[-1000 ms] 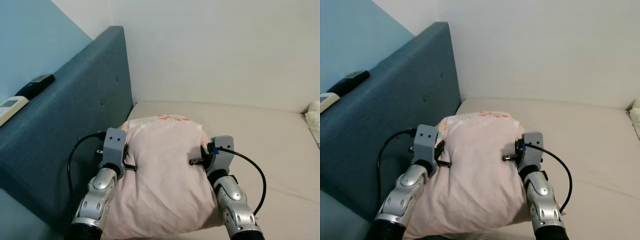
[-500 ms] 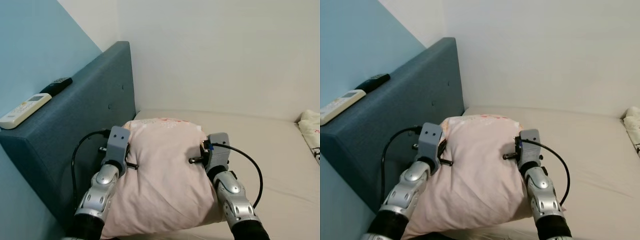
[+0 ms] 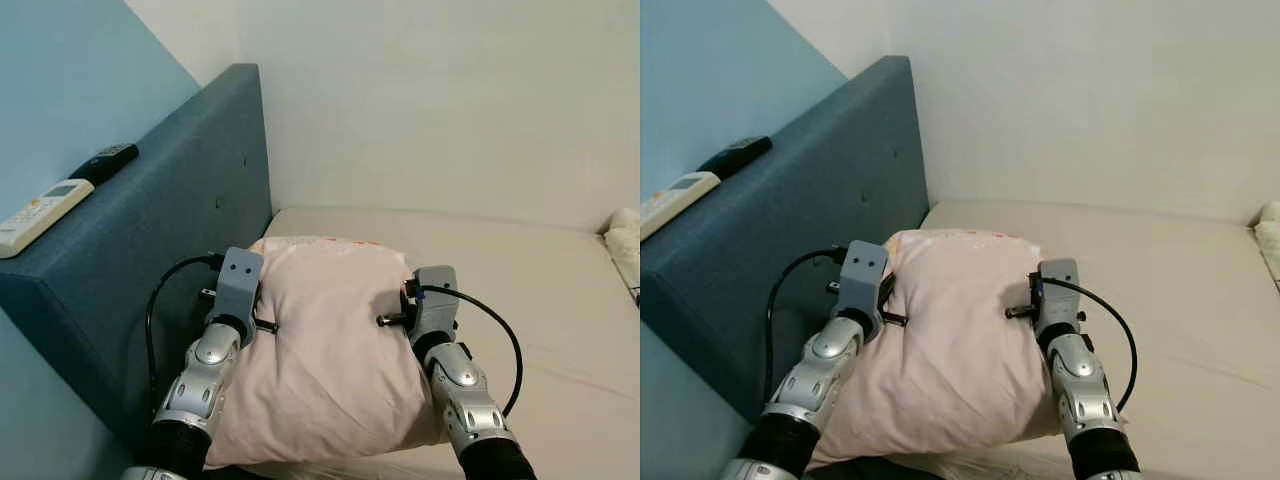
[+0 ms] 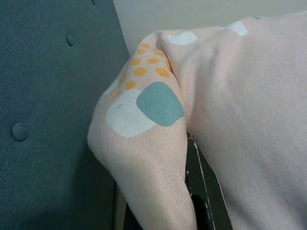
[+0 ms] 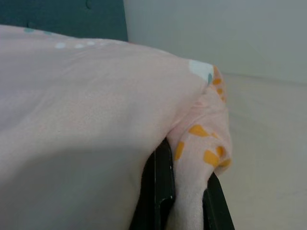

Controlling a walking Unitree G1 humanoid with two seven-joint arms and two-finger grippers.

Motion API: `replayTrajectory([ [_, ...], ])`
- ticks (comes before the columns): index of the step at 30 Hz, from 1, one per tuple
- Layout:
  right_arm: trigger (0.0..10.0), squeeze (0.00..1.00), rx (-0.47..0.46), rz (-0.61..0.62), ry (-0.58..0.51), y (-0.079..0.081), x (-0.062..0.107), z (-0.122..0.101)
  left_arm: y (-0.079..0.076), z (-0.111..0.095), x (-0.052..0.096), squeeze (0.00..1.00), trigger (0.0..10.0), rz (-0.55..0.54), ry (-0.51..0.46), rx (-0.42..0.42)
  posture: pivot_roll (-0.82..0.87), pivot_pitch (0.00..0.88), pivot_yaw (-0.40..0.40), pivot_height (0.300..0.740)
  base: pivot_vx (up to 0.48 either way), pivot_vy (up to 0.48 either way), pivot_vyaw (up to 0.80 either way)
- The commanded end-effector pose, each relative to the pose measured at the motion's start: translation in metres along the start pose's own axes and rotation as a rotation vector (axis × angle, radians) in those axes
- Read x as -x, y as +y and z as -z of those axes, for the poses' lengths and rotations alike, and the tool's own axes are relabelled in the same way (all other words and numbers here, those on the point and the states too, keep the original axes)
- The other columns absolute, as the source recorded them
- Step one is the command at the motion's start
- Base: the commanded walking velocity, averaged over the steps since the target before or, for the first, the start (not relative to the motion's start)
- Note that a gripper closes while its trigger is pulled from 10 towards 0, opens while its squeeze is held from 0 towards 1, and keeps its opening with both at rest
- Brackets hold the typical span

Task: Clean up the room

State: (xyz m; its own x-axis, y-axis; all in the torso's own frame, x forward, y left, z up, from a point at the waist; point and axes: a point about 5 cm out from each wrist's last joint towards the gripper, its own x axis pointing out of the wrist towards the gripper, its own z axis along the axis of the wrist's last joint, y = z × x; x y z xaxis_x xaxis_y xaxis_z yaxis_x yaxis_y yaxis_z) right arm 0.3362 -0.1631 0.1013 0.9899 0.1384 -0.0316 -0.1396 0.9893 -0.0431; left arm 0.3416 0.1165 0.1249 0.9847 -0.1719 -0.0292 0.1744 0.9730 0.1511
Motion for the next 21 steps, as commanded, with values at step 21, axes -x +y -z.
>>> replayTrajectory([
  [21, 10.0, 0.00, -0.021, 0.018, -0.074, 0.0022, -0.0021, -0.0083, -0.0086, -0.0090, -0.0038, 0.00, 10.0, 0.031, -0.070, -0.055, -0.02, 0.044, 0.018, 0.677, 0.000, 0.000, 0.00],
])
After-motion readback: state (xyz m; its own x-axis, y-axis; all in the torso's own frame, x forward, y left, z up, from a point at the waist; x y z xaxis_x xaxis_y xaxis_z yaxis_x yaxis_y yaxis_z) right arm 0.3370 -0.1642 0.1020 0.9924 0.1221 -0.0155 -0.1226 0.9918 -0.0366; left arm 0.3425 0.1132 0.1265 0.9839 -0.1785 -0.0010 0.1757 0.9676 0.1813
